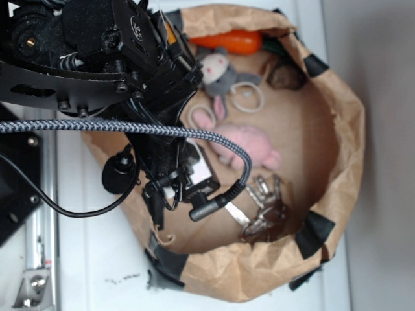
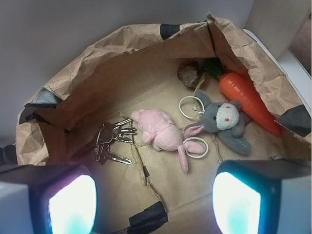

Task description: Grab the silver keys.

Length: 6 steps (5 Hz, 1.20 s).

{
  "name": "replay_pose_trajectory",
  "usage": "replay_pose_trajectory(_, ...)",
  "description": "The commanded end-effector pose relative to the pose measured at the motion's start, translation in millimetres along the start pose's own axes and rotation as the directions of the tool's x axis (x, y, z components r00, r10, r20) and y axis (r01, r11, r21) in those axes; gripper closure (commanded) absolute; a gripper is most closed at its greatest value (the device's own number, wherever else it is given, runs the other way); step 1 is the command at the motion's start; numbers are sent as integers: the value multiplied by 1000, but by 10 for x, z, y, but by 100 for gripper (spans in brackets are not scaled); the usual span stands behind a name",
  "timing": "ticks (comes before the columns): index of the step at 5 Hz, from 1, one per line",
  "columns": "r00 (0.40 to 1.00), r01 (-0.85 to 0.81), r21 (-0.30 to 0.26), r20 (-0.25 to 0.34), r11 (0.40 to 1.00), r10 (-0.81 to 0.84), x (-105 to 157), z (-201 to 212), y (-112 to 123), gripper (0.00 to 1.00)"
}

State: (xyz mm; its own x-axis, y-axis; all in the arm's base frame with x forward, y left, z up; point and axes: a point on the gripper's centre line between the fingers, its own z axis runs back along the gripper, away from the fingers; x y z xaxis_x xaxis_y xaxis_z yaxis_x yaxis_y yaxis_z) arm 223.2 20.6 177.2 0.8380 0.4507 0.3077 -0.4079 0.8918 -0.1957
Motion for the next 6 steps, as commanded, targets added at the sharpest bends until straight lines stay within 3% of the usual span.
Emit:
replay_pose_trajectory(1, 999, -34, -7, 37, 999, 34, 38, -213, 21, 0)
replay_pose_trajectory(2, 999, -9, -120, 35, 993, 14, -3, -312, -6, 0)
replay_pose_trajectory(3, 999, -15, -191, 28, 981, 21, -13, -303, 15, 0)
replay_pose_trajectory(5, 998, -29, -109, 45, 994, 34, 65, -776, -91, 0)
replay_pose_trajectory(6, 999, -3, -90, 43, 996, 7, -26, -875, -149, 0)
